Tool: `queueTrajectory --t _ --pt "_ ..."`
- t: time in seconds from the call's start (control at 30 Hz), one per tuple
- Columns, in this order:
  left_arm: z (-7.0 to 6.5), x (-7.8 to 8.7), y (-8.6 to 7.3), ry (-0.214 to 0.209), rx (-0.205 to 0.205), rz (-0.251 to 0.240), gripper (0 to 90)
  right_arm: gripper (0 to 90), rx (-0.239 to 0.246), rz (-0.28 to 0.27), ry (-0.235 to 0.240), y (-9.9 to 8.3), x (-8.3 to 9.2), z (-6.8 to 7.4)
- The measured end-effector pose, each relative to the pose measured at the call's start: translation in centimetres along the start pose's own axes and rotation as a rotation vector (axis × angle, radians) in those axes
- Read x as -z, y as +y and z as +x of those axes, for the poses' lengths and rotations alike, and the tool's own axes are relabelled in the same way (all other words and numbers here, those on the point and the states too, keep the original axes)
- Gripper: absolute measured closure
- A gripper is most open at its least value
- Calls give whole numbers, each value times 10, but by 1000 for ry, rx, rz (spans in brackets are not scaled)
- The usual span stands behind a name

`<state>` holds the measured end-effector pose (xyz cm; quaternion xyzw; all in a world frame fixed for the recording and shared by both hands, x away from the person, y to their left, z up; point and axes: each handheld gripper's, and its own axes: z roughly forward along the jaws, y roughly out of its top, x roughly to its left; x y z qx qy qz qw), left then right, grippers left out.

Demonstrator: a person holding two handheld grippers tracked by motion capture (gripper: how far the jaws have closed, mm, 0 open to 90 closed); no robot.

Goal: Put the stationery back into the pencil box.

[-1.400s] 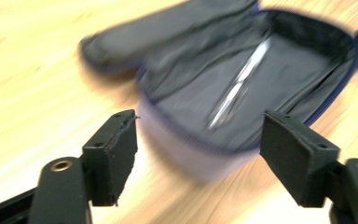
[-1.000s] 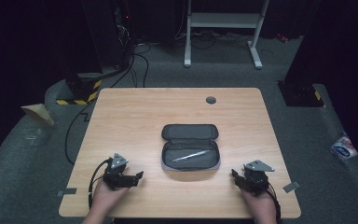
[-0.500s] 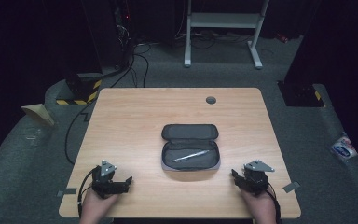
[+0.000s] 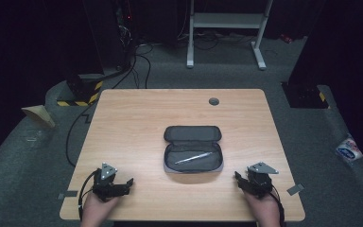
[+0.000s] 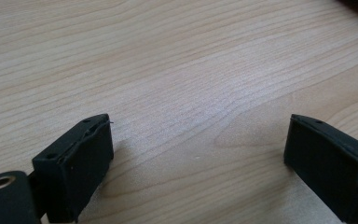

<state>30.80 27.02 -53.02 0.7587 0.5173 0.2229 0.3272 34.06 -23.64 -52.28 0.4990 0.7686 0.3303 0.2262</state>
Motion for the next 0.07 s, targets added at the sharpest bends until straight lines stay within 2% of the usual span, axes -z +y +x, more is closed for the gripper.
queueTrajectory --t 0.07 --pt "0 0 0 -1 1 -1 86 422 0 0 0 0 0 0"
